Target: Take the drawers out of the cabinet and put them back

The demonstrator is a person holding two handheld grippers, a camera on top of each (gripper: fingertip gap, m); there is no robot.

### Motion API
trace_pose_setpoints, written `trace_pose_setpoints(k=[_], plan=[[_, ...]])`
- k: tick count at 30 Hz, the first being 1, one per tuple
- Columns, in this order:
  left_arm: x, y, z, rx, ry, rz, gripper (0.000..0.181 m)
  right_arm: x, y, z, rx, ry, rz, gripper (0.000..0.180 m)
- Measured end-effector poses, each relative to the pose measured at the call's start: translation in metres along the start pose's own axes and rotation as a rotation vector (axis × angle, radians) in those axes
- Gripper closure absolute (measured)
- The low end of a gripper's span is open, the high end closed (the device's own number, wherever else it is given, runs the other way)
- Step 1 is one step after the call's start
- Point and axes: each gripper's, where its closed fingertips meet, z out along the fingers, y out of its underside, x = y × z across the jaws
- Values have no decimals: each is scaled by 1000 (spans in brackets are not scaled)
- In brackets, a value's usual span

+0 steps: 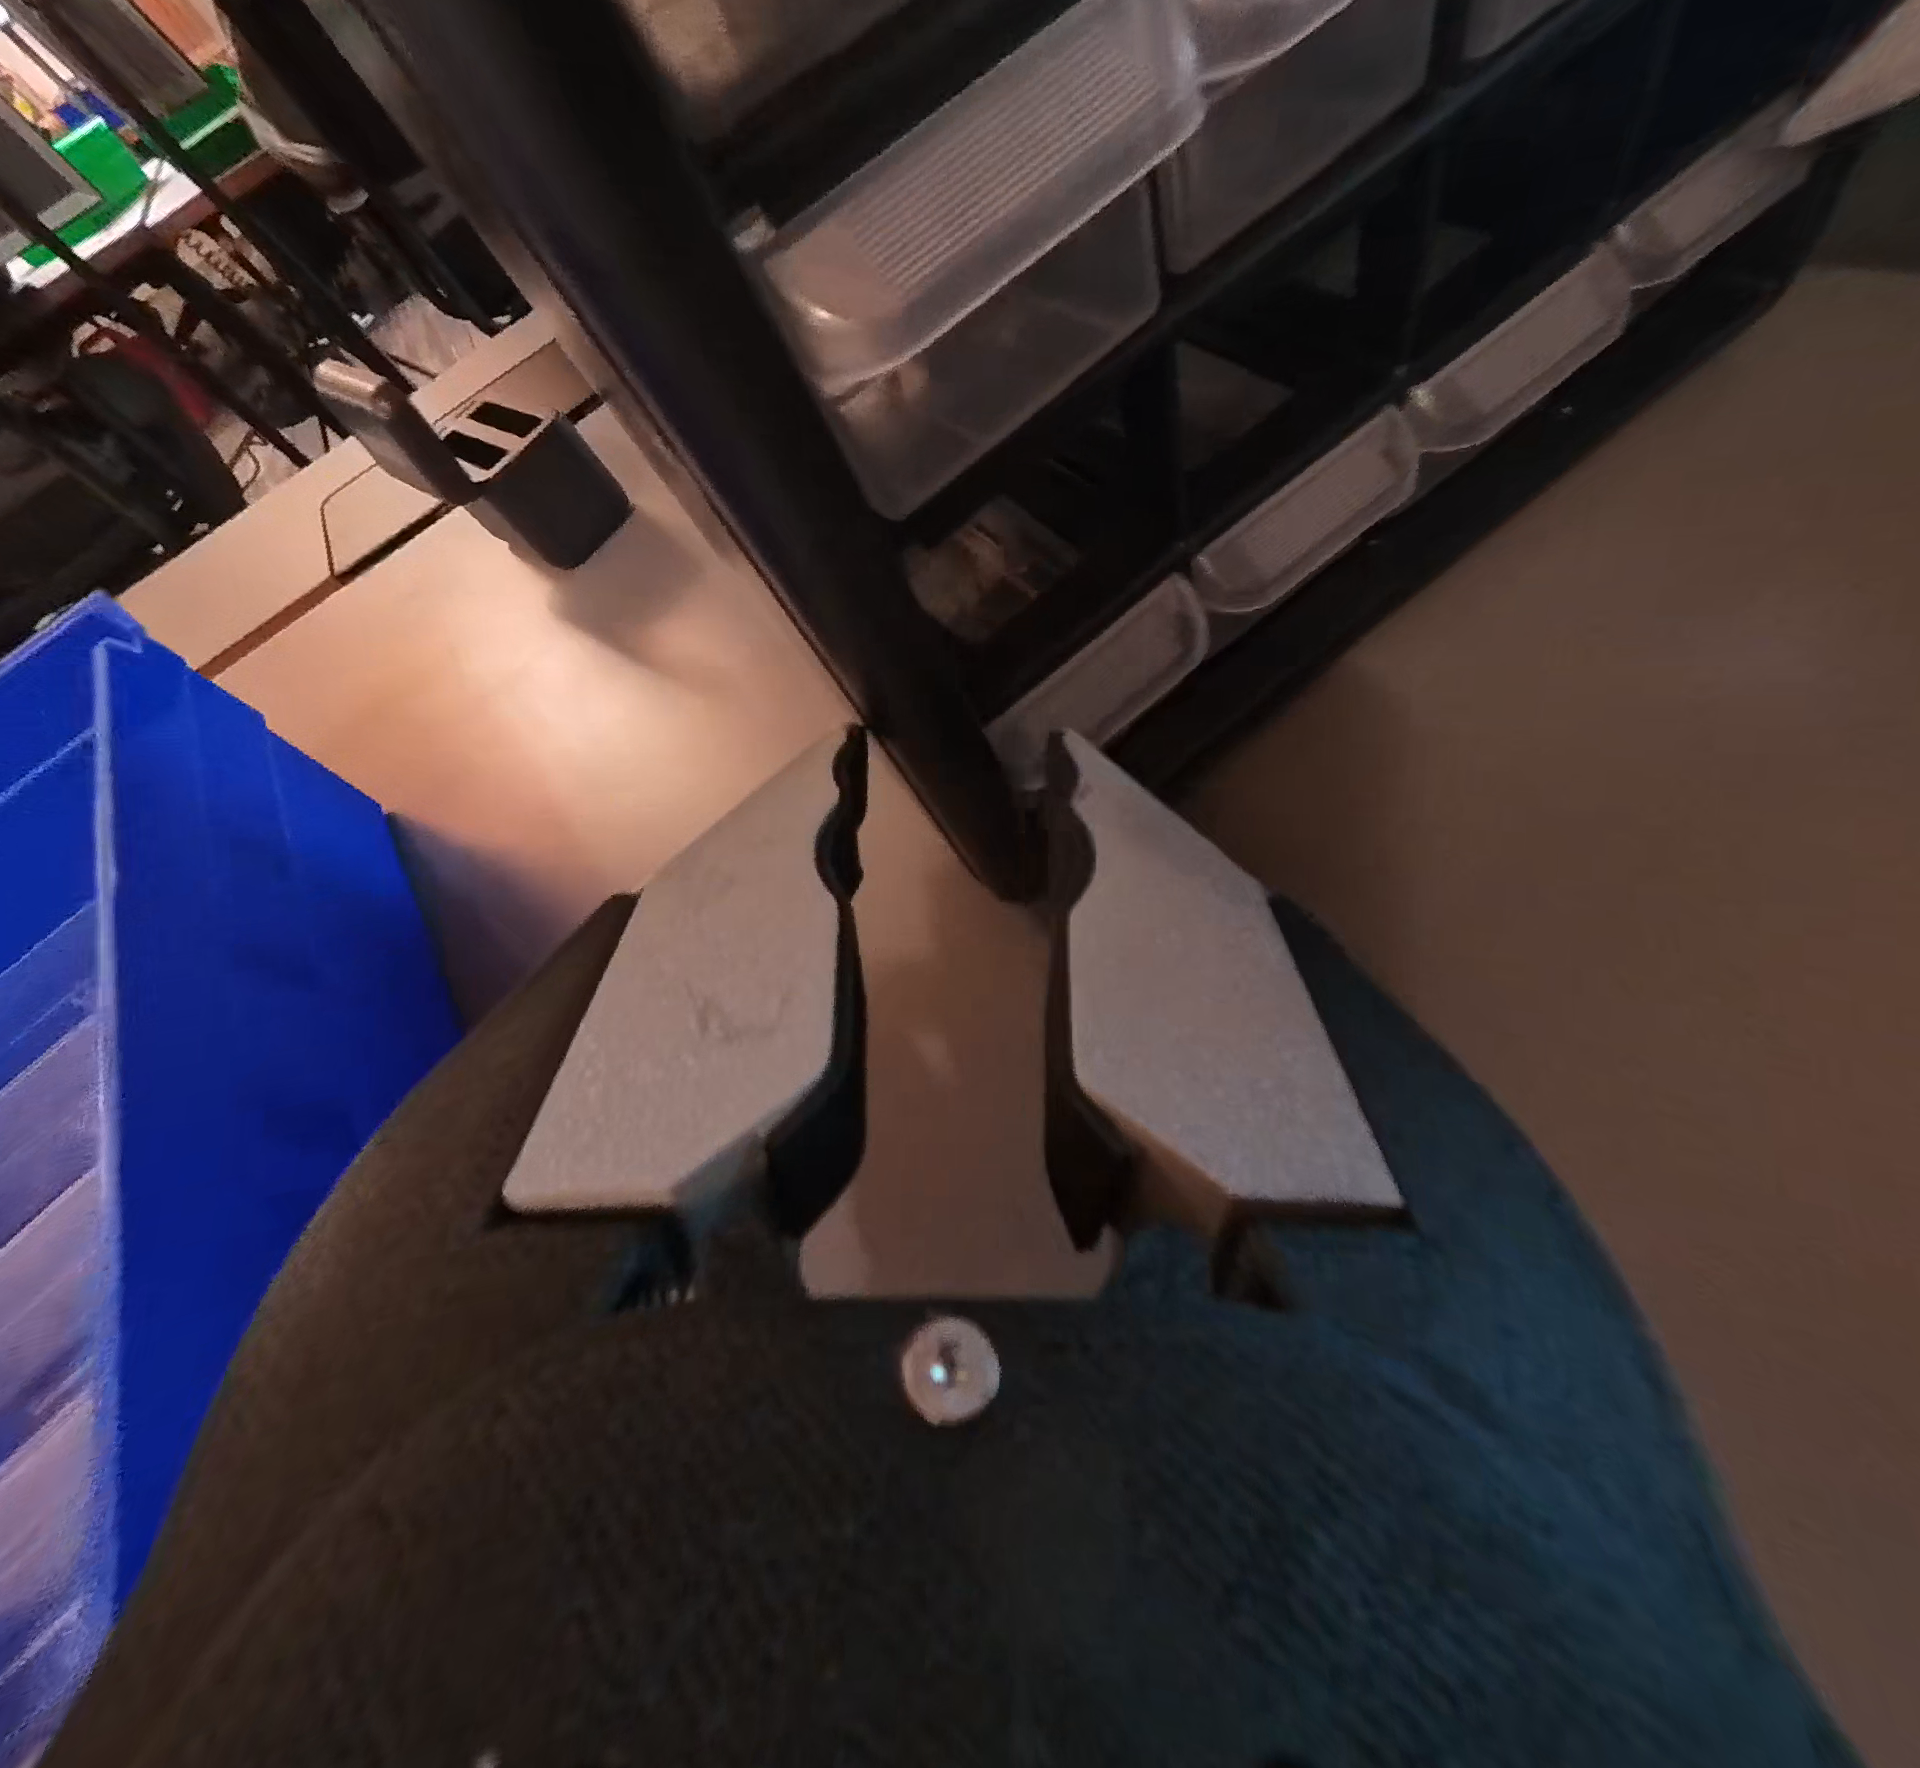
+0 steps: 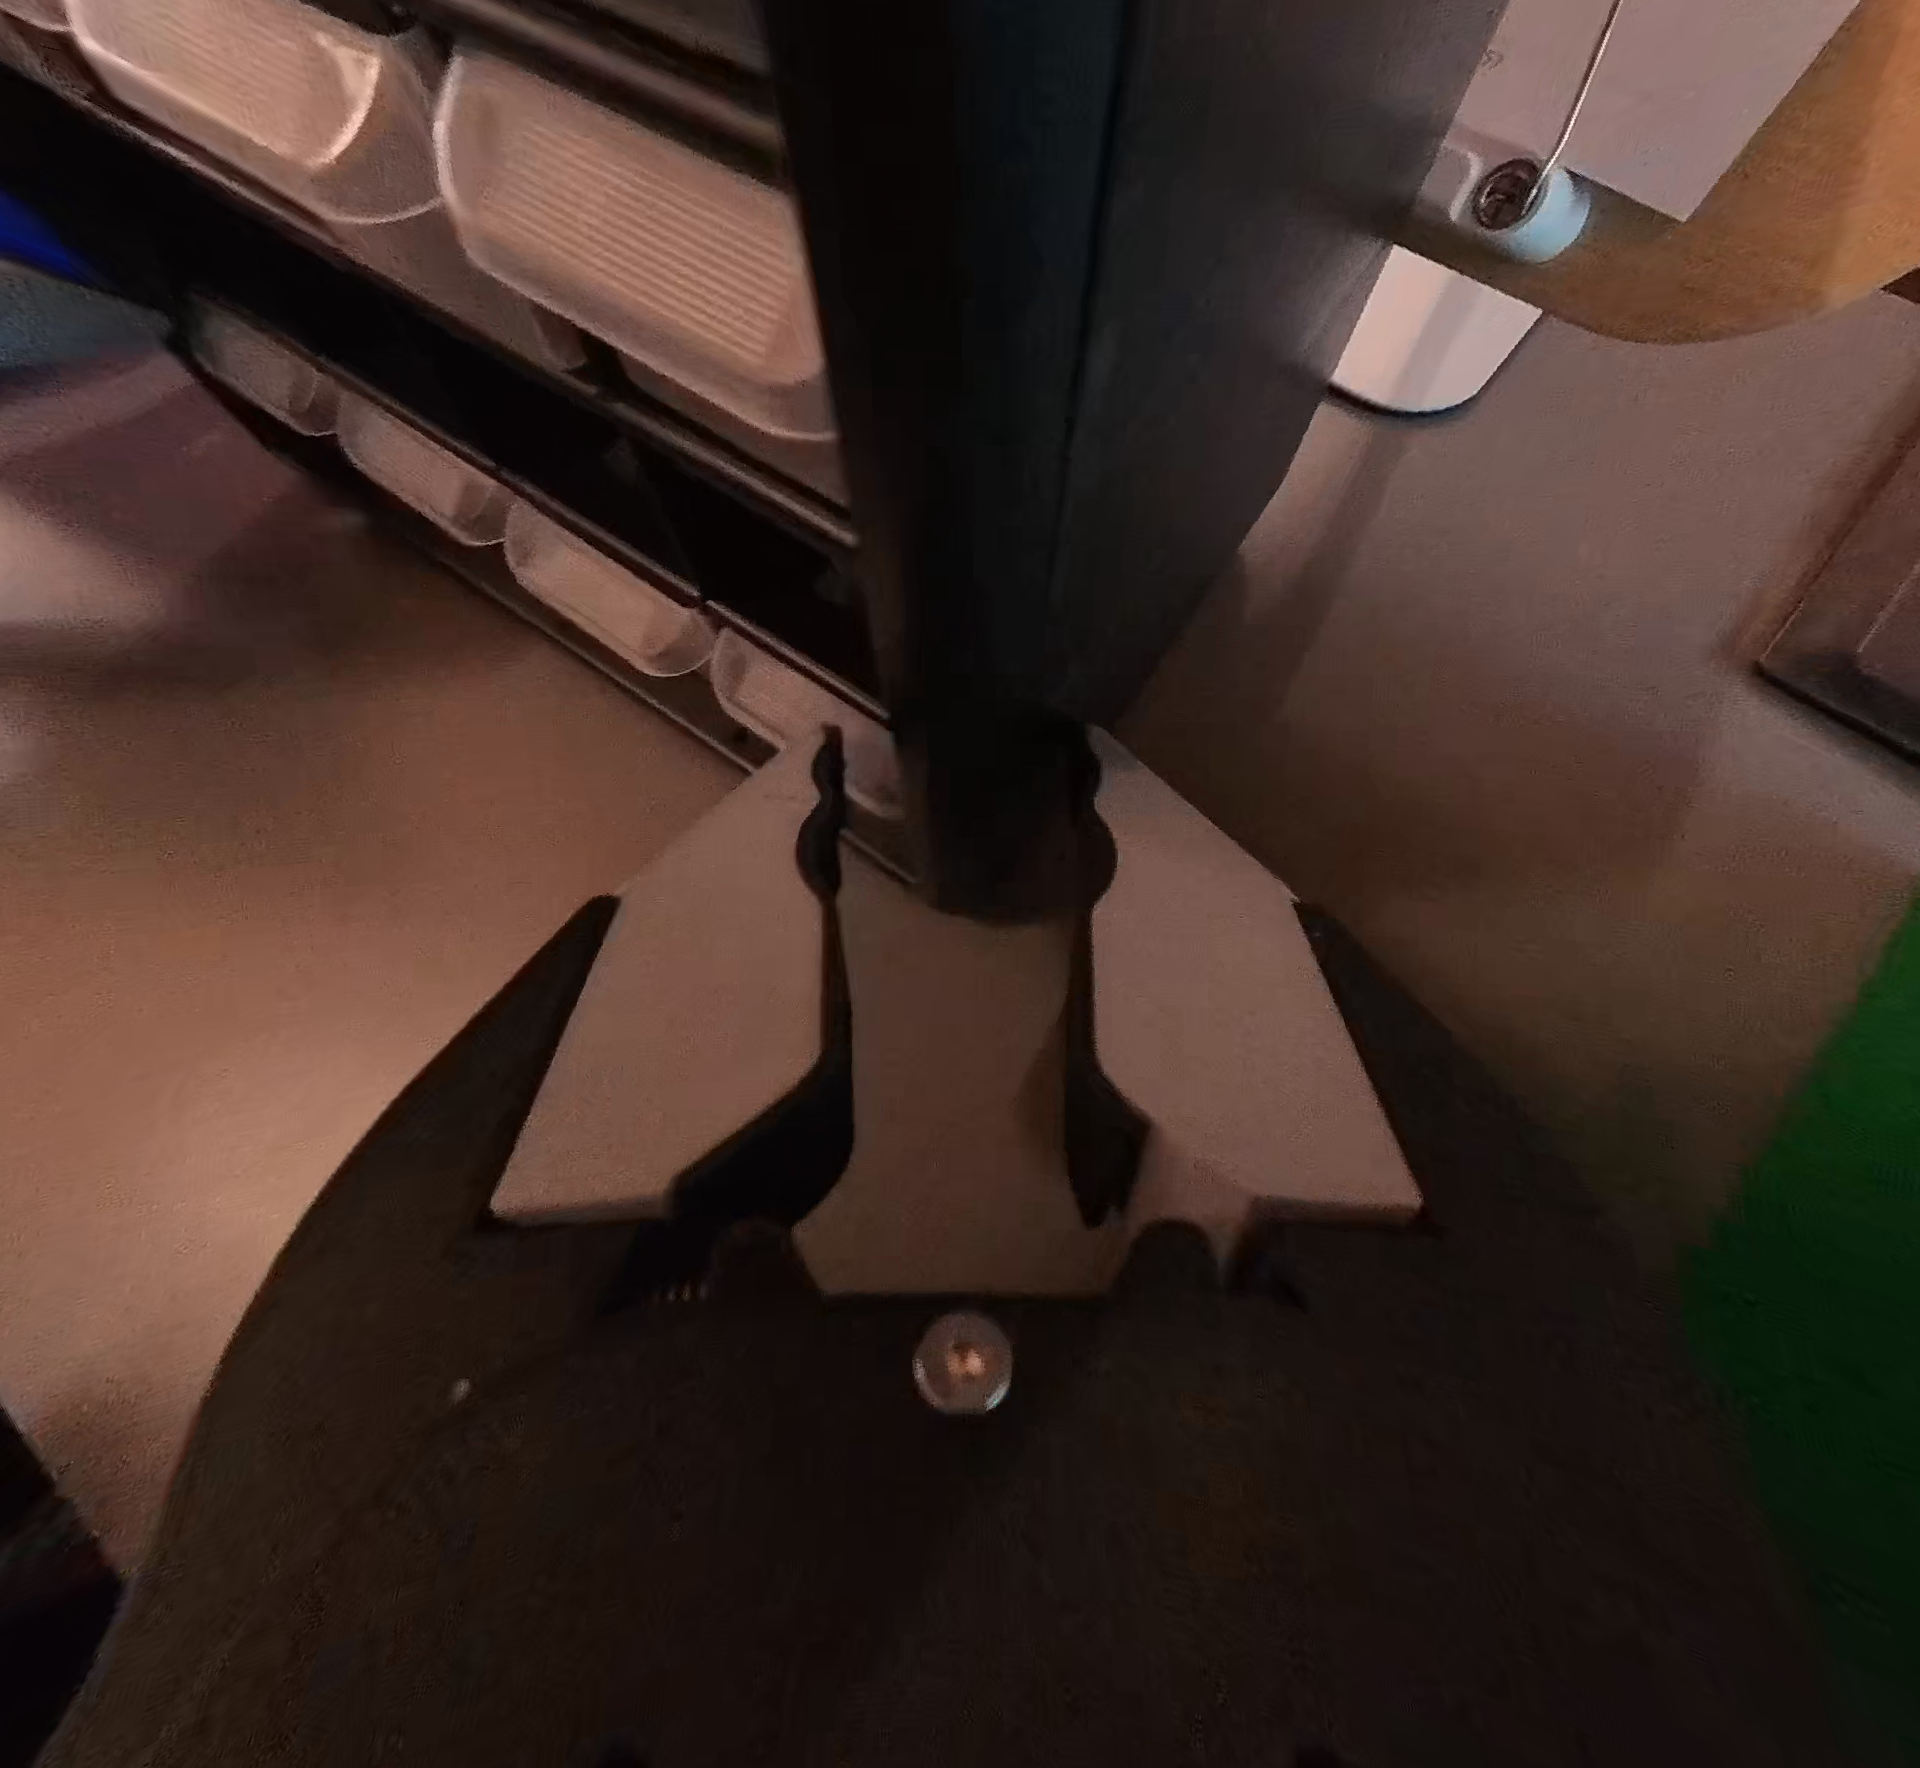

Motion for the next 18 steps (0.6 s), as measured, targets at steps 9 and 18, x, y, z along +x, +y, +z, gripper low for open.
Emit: trace_pose_setpoints(k=[9, 18], plan=[[35, 8, -60, 71, 52, -67, 141, -22, 6, -44, 147, 41, 19, 126], [44, 69, -86, -37, -39, -41, 130, -28, 25, -33, 191, 141, -28, 113]])
